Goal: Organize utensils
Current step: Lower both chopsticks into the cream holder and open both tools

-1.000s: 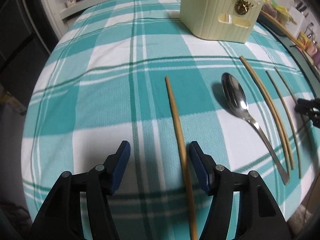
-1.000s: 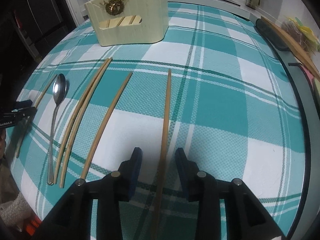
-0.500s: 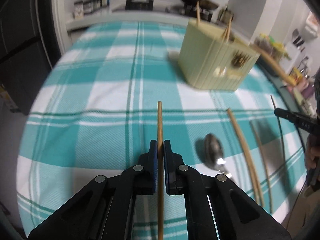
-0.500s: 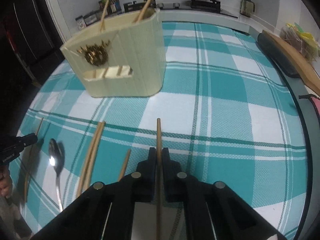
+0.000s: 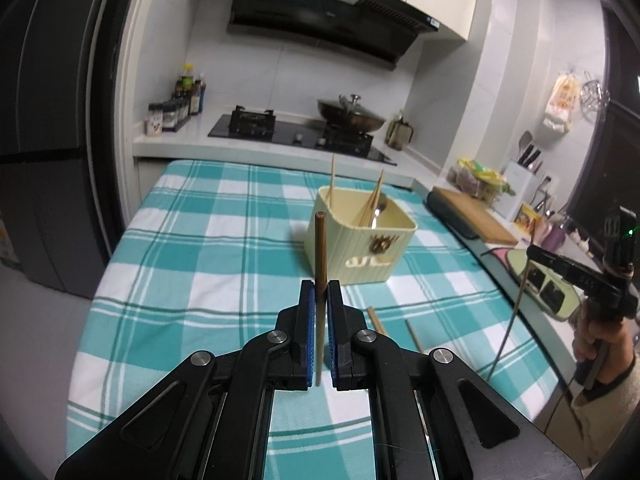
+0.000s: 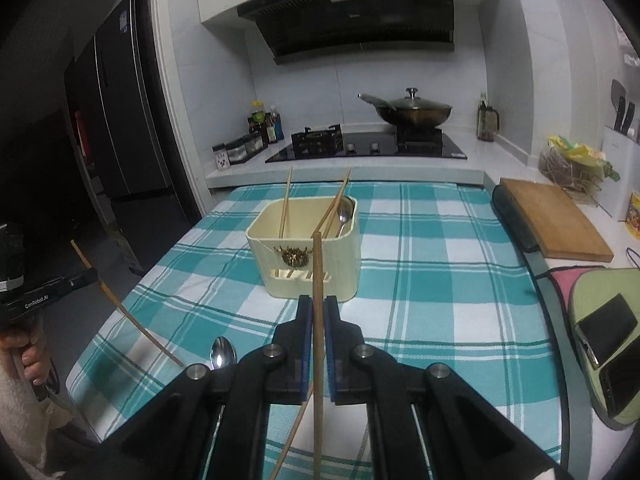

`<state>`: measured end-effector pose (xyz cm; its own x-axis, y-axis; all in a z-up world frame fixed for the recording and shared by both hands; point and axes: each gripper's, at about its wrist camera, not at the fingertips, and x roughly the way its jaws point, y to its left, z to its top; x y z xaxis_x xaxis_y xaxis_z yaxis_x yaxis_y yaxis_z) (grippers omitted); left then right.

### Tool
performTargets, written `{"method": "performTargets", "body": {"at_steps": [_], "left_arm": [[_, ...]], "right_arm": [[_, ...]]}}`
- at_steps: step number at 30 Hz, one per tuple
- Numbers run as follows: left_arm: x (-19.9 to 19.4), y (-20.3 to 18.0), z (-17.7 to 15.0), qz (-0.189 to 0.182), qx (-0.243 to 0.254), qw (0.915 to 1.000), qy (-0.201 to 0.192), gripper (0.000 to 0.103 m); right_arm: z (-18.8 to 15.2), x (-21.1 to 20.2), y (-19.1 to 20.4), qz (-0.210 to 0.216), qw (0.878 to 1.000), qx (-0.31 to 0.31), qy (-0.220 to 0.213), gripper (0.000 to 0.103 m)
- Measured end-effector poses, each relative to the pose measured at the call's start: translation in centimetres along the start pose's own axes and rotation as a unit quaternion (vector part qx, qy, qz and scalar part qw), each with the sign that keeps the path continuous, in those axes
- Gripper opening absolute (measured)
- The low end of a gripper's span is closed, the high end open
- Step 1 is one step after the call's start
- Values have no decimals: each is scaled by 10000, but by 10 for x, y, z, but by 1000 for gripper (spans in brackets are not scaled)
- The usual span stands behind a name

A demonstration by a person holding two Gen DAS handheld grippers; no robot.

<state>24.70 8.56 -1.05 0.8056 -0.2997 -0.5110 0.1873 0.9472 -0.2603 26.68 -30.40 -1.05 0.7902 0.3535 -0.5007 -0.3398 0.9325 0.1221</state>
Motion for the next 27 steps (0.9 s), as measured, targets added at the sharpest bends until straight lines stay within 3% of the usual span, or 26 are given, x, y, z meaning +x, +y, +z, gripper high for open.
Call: {"method": "performTargets", "body": {"at_steps": [3,9,15,21,27], "left_arm": [[-6,-2,8,-102,20,9999,-18,4],[-6,-2,21,-176,103,9997,98,4],[-1,-8,64,-273,140,9995,-88,4],[15,-25,141,-318,78,9967,-744,4],[85,-48,186,-50,179,9973,-717,4]], "right_arm": [[7,-6,2,150,9994,5,-296,6],[17,12,0,151,9998,-79,-68,6],[42,36,-1,107,9995,-299,-36,6],[112,47,6,153,9961,-420,-765,6],[163,84,10,161,9870,-417,-1545,6]]}}
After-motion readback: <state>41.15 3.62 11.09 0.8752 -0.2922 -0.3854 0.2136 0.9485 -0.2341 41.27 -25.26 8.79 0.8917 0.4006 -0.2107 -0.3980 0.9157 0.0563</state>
